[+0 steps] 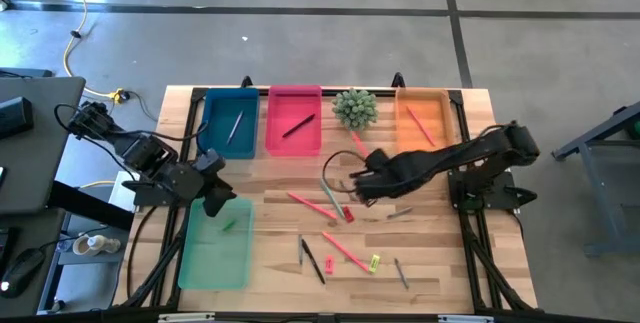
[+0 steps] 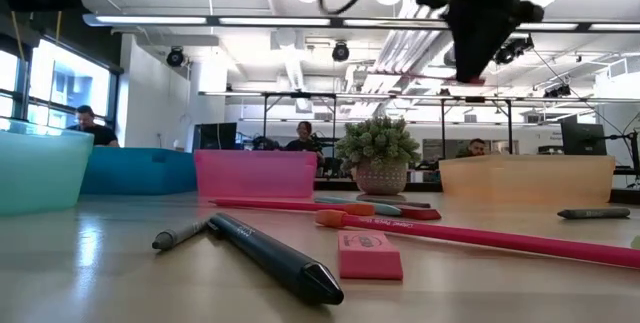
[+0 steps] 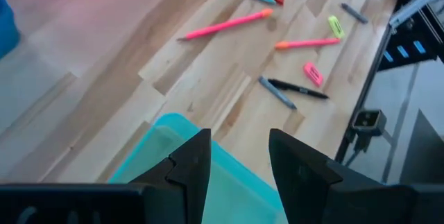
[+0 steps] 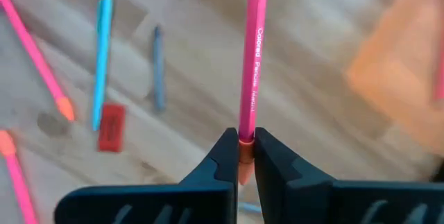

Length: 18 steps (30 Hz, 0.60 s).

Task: Sort crayons/erasers/pens/pencils in bins
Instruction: Put the pink pencil into the orange bin

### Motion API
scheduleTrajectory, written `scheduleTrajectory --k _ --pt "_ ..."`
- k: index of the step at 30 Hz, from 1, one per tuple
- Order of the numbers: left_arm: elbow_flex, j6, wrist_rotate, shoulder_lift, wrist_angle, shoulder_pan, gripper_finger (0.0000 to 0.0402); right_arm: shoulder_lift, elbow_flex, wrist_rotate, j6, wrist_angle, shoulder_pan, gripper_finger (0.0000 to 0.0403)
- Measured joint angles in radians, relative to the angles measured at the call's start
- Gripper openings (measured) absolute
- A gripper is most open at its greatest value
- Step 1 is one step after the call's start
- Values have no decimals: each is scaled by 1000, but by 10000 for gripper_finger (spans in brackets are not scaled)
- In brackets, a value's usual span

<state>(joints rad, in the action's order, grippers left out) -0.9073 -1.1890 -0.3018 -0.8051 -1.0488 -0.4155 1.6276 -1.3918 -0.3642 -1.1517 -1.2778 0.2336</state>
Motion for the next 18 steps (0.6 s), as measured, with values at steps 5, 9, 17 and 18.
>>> scheduleTrajectory --k 5,9,17,18 --pt "0 23 0 0 1 54 133 -123 0 -93 -20 -108 -25 9" --pt "0 23 -1 0 1 94 133 -213 0 -167 -19 -194 -57 9" --pt "0 23 -2 -8 5 138 133 -361 0 -280 76 -293 -150 9" --pt "0 23 -2 -13 7 141 133 -375 0 -283 101 -293 -165 9"
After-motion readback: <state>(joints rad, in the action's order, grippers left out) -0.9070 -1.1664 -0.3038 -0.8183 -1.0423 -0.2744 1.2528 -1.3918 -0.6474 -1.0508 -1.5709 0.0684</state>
